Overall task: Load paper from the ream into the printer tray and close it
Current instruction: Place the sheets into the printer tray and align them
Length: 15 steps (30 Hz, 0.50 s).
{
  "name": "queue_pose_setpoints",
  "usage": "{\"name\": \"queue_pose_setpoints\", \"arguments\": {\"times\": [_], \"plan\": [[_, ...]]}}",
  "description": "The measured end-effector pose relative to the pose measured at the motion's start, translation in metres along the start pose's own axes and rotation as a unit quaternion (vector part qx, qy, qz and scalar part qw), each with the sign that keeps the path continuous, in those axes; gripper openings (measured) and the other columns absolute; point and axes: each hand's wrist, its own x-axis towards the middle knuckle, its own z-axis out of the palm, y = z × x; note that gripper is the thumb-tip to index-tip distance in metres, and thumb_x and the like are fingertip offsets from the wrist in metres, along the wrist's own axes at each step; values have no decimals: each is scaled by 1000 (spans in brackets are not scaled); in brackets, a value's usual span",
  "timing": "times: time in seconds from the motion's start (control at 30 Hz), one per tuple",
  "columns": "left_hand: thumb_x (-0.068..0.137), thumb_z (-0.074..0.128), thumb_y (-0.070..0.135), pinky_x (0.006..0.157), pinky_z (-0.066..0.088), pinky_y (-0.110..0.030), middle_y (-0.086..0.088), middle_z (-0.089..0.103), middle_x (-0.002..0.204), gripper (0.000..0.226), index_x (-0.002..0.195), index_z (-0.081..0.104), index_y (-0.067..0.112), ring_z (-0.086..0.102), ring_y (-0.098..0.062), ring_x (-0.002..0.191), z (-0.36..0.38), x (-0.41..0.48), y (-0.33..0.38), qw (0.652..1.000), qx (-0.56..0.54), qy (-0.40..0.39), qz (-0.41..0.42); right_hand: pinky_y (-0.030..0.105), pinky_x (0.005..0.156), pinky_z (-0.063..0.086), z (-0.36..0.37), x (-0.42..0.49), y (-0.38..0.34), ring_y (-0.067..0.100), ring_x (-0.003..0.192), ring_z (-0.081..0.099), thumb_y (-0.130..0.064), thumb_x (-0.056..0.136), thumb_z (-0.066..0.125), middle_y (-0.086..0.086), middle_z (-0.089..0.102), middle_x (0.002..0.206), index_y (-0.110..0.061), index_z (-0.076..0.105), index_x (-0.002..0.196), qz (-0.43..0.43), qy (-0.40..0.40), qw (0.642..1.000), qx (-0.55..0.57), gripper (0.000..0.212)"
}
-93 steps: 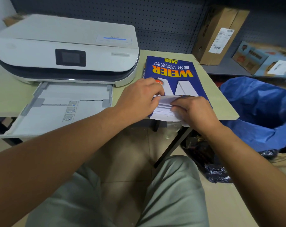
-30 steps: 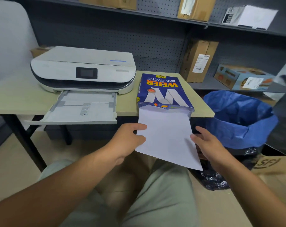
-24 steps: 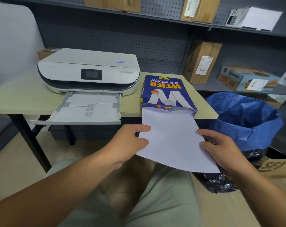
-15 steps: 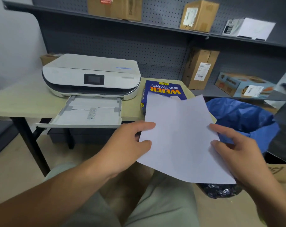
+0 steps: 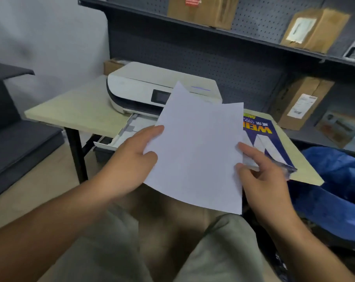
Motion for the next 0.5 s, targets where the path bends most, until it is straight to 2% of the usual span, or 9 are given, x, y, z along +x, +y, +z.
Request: {"name": "queue_pose_setpoints", "arguments": {"times": [0.03, 0.1, 0.27, 0.33, 0.4, 0.47, 0.5], "plan": [[92, 48, 0, 121, 19, -27, 22, 35, 156, 66, 150, 40, 30, 28, 5, 142, -9, 2, -8, 1000, 16, -5, -16, 21, 59, 48, 14, 5, 1, 14, 60, 60, -13, 94, 60, 14, 72, 90, -33, 63, 132, -14, -14, 1000, -9, 42], [90, 50, 4, 122, 14, -26, 21, 24, 161, 70, 153, 35, 28, 18, 7, 144, -23, 3, -24, 999, 29, -14, -40, 22, 57, 51, 40, 11, 2, 16, 60, 59, -12, 94, 61, 14, 69, 94, -32, 64, 131, -31, -48, 998, -10, 42], [89, 47, -5, 122, 21, -35, 23, 25, 160, 68, 149, 43, 28, 22, 4, 146, -55, -4, -58, 996, 37, 5, -84, 7, 61, 44, 86, 16, 10, 0, 64, 59, -5, 92, 62, -1, 69, 113, -27, 66, 125, -58, -87, 994, -25, 41], [89, 49, -3, 119, 29, -38, 22, 32, 157, 65, 147, 48, 28, 31, 0, 143, -66, -4, -64, 994, 31, 30, -97, 12, 67, 47, 99, 14, 13, 3, 64, 59, -5, 90, 64, 0, 69, 122, -38, 65, 119, -58, -103, 993, -11, 43], [90, 49, -2, 112, 39, -36, 21, 44, 149, 61, 144, 52, 27, 43, -4, 136, -74, -1, -67, 993, 19, 44, -106, 26, 84, 52, 107, 14, 15, 3, 79, 65, -8, 90, 66, -3, 62, 137, -48, 61, 113, -54, -111, 992, -17, 47], [92, 49, -1, 101, 46, -29, 21, 55, 139, 57, 140, 56, 28, 52, -4, 128, -79, 3, -69, 993, 18, 39, -108, 37, 99, 50, 113, 13, 15, -7, 97, 65, -11, 89, 68, -8, 54, 145, -50, 59, 113, -41, -115, 992, -18, 46], [92, 50, 1, 95, 47, -25, 23, 58, 134, 54, 138, 58, 29, 55, -3, 124, -80, 5, -70, 993, 19, 36, -107, 35, 100, 48, 114, 13, 14, -14, 98, 62, -15, 89, 69, -10, 51, 147, -48, 60, 114, -35, -116, 993, -6, 43]]}}
